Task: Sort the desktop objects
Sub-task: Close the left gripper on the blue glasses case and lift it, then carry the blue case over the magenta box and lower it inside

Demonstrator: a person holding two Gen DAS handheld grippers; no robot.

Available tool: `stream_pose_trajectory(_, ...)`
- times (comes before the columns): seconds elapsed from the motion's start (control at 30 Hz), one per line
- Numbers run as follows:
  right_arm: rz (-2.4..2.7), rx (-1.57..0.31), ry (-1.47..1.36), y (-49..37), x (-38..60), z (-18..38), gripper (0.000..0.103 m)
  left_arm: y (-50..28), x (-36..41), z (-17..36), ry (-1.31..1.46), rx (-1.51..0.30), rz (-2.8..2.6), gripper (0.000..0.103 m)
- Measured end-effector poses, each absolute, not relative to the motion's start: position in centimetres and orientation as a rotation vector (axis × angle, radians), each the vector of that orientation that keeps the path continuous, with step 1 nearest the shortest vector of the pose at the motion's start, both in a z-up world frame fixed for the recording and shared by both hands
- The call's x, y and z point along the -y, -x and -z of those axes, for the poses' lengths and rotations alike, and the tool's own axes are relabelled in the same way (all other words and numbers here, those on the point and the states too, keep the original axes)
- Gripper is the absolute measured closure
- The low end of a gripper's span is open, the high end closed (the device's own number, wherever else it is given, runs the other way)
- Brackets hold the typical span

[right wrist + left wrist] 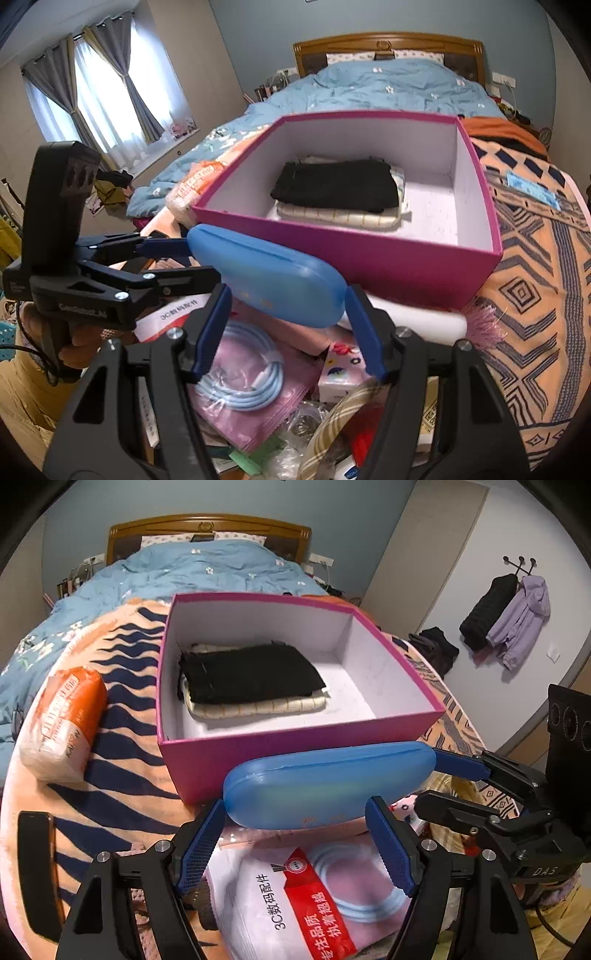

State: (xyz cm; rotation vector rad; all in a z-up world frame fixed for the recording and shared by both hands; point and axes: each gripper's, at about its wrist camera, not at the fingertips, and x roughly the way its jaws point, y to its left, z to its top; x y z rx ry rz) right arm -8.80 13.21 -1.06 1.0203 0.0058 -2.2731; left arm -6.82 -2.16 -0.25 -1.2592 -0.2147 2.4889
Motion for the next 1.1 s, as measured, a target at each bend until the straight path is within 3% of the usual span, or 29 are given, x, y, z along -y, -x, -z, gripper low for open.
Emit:
stream_pose_trajectory(0.6,2.278,-0.049,-0.892,11.1,-12.6,-2.9,0.037,8.2,2.6,-5.2,1.1,0.182,-2.621,0.024)
stream_pose_trajectory(1.1,2.238,0.001,-0.934,14.7,-12.5,-2.4,0.037,11.4,2.8,-4.1,1.152,0.214,-2.636,0.024)
